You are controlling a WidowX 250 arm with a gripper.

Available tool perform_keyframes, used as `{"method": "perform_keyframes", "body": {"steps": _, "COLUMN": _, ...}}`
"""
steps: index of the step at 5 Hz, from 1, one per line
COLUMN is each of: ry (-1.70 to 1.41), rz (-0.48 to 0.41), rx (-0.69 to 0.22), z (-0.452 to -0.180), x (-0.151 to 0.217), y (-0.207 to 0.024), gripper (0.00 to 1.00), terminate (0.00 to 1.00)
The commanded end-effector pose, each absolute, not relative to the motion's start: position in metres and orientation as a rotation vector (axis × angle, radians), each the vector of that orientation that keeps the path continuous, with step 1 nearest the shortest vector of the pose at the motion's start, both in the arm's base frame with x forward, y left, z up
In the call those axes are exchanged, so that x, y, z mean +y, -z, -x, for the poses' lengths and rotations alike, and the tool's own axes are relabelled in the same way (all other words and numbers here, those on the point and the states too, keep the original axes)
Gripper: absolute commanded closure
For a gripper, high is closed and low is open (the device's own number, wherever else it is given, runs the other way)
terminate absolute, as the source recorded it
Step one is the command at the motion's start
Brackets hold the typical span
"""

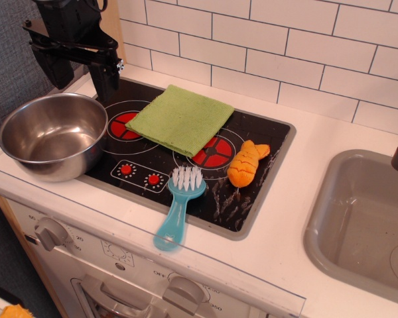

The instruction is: Move the towel so its directly above the bowl.

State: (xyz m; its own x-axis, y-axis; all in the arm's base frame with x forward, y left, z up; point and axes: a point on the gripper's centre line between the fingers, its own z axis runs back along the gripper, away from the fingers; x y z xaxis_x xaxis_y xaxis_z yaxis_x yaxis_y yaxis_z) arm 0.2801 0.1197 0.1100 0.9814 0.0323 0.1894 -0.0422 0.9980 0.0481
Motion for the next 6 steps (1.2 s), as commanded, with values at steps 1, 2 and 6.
{"method": "perform_keyframes", "body": {"steps": 1, "ry": -0.037, "rz": -0.052, "rx": -0.19, "z": -0.28, "x": 0.12, "y": -0.11, "gripper": 0.0, "terminate": 0.0}}
{"method": "perform_keyframes", "body": {"steps": 2, "ry": -0.005, "rz": -0.028, "rx": -0.202, "z": -0.309, "x": 0.096, "y": -0.111, "gripper": 0.0, "terminate": 0.0}}
{"method": "perform_keyframes", "body": {"steps": 6, "ry": 0.033, "rz": -0.081, "rx": -0.133, "z": -0.378, "x": 0.067, "y": -0.052, "gripper": 0.0, "terminate": 0.0}}
